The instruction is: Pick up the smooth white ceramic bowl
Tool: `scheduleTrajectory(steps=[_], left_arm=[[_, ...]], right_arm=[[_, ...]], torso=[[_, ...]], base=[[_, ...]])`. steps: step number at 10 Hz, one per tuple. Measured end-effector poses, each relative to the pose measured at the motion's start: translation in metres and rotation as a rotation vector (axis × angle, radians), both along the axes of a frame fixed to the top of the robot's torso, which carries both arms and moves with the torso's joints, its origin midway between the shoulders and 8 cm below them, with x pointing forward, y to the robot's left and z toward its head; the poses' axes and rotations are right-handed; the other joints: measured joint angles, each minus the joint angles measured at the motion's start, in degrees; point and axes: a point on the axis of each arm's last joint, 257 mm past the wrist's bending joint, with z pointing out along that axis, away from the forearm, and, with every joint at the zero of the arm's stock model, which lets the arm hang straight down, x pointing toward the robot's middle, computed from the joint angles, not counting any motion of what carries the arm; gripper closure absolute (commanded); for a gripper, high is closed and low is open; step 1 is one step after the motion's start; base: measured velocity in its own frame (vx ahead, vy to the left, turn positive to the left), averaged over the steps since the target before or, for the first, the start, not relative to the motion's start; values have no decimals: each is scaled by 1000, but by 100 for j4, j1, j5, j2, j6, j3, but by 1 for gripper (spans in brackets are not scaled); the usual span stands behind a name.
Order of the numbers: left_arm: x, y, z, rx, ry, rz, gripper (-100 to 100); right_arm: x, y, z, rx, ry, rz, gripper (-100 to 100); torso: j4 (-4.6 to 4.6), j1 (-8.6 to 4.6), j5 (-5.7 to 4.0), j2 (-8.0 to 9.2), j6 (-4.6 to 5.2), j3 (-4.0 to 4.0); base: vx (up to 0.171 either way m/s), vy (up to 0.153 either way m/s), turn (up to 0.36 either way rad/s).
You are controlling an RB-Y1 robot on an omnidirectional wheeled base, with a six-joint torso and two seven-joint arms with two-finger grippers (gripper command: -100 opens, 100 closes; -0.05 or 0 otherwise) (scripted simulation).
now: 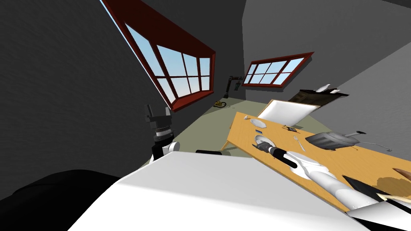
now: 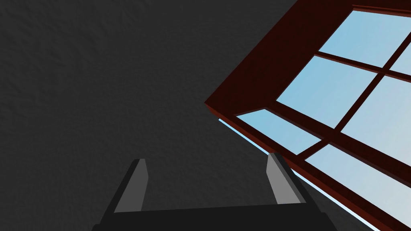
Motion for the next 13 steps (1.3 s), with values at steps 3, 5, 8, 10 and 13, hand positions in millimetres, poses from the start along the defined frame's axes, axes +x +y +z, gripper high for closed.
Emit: scheduleTrajectory(steps=[3,5,8,10,13], left_arm=[[0,0,0,0,0,0,0],[0,0,0,0,0,0,0],[0,0,0,0,0,0,0],[0,0,0,0,0,0,0],[0,0,0,0,0,0,0]], right_arm=[[-16,-22,-7,-46,43,-15,-100],[-37,-46,-15,-99,99,-30,-100],[-84,-75,-26,-170,196,-57,-100],[-93,-85,-27,-192,224,-63,-100],[-113,-89,-34,-206,268,-65,-100]], torso=[[0,1,0,-1,1,0],[-2,-4,-1,-12,-4,-6],[-2,-5,-2,-8,-1,-5],[-1,-1,-1,-2,1,-2],[1,-2,-1,2,1,1]], base=[[32,-5,87],[59,-26,148],[49,-22,71],[20,-12,26],[21,-16,32]])
